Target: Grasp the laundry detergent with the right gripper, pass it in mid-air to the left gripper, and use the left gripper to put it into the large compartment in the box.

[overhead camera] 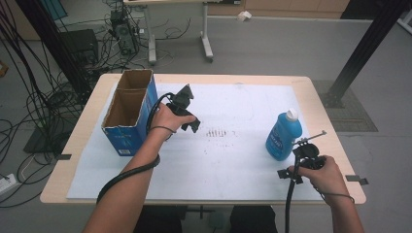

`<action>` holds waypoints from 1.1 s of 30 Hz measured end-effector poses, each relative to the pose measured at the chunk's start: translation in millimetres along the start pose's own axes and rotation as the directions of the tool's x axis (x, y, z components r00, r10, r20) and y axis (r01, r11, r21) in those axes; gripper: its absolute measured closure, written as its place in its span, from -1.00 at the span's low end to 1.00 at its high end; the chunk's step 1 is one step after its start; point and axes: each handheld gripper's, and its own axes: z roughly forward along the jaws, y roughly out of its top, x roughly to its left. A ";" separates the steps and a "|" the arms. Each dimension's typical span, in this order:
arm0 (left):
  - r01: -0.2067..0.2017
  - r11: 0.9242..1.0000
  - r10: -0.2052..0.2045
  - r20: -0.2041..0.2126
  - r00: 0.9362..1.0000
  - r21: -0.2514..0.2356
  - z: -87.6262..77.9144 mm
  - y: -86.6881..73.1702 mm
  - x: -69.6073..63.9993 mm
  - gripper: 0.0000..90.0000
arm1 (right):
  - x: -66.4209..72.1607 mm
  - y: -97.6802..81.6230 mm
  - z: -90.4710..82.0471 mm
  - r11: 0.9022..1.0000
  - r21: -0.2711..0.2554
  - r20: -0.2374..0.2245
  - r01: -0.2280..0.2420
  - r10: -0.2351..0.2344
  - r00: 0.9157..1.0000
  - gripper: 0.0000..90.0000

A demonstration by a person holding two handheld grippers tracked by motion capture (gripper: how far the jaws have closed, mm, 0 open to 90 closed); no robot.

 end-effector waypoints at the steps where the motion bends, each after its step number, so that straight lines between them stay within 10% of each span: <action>1: 0.002 1.000 -0.002 0.000 1.000 0.000 -0.3 -0.3 0.0 -0.80 | -0.9 -0.1 0.3 1.000 -0.003 -0.002 0.001 -0.001 1.000 -0.84; 33: 0.016 0.999 -0.017 0.014 1.000 0.039 -0.6 -10.3 -8.2 -0.80 | -12.3 -1.9 12.1 0.994 -0.092 -0.030 0.060 -0.063 0.998 -0.85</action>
